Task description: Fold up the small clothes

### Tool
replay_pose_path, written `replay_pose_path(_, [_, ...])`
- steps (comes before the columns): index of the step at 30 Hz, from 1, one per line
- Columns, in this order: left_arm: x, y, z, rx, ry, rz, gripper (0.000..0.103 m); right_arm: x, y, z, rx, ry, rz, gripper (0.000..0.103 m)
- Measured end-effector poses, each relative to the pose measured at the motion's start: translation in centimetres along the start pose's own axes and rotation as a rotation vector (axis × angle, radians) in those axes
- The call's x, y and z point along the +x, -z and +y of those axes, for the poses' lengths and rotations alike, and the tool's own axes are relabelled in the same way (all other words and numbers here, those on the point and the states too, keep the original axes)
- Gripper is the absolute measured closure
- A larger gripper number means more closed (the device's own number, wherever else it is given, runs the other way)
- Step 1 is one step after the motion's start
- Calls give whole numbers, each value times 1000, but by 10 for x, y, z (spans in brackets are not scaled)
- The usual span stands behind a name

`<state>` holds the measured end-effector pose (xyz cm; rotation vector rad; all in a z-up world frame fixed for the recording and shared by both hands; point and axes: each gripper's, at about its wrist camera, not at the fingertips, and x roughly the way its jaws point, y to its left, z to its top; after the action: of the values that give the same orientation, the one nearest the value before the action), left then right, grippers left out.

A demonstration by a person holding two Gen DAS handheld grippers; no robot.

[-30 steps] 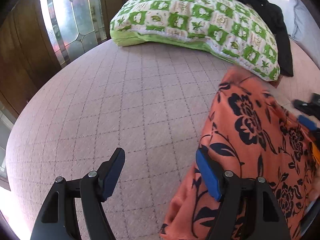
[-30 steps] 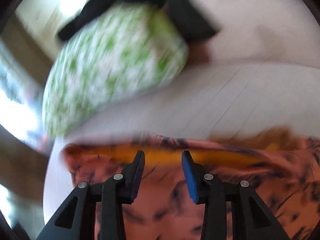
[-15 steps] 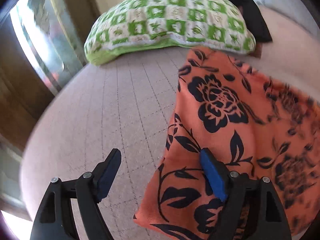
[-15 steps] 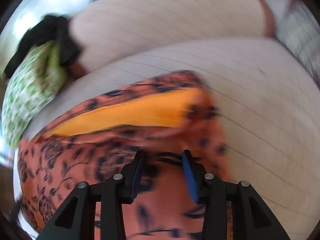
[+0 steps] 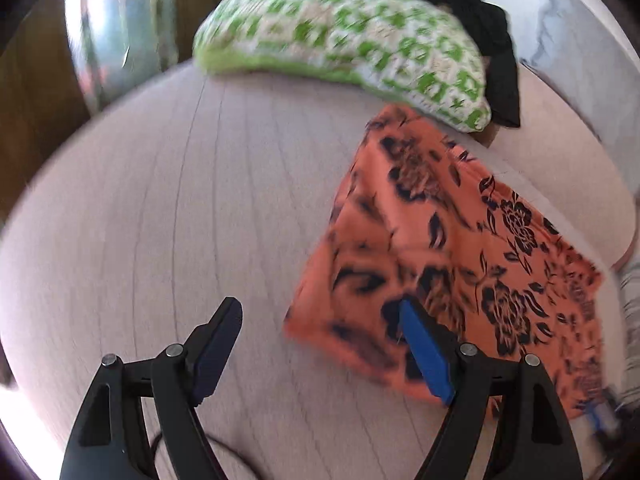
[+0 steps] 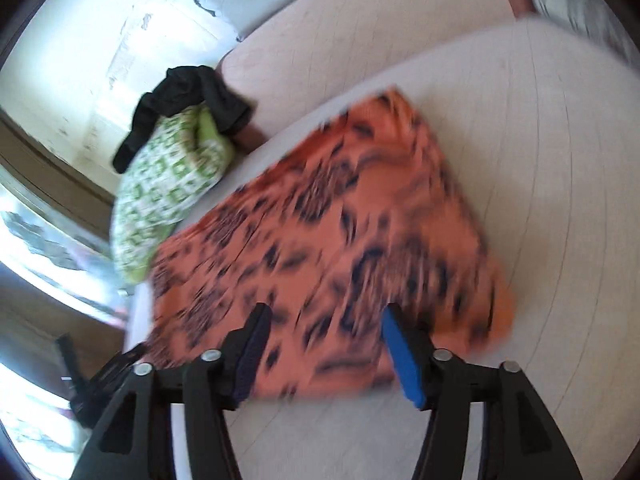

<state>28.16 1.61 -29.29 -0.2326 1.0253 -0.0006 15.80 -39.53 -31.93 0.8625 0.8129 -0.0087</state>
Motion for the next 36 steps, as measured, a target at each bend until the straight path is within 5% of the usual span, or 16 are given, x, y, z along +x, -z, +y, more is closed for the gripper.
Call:
replay_pose_path(5, [2, 33, 25, -164, 159, 101, 21, 18, 29, -21, 155, -65, 31, 36])
replay_pose_path(9, [12, 25, 14, -161, 257, 103, 21, 20, 39, -51, 348, -163, -21, 33])
replay_pose_path(20, [58, -20, -21, -130, 394, 25, 23, 69, -21, -50, 428, -218, -163, 31])
replay_pose_path(22, [62, -24, -21, -139, 397, 10, 38, 78, -31, -47, 431, -208, -202, 37])
replay_pose_path(24, [62, -24, -20, -132, 398, 5, 53, 85, -39, -45, 422, -158, -226, 63])
replay_pose_path(26, [62, -24, -23, -102, 386, -7, 67, 90, -40, -49, 426, -142, -226, 72])
replay_pose_path(29, [56, -22, -28, -76, 392, -29, 77, 81, -34, -46, 390, -120, -242, 76])
replay_pose_path(36, [22, 1, -16, -49, 409, -51, 82, 39, -19, -13, 240, -63, -297, 78])
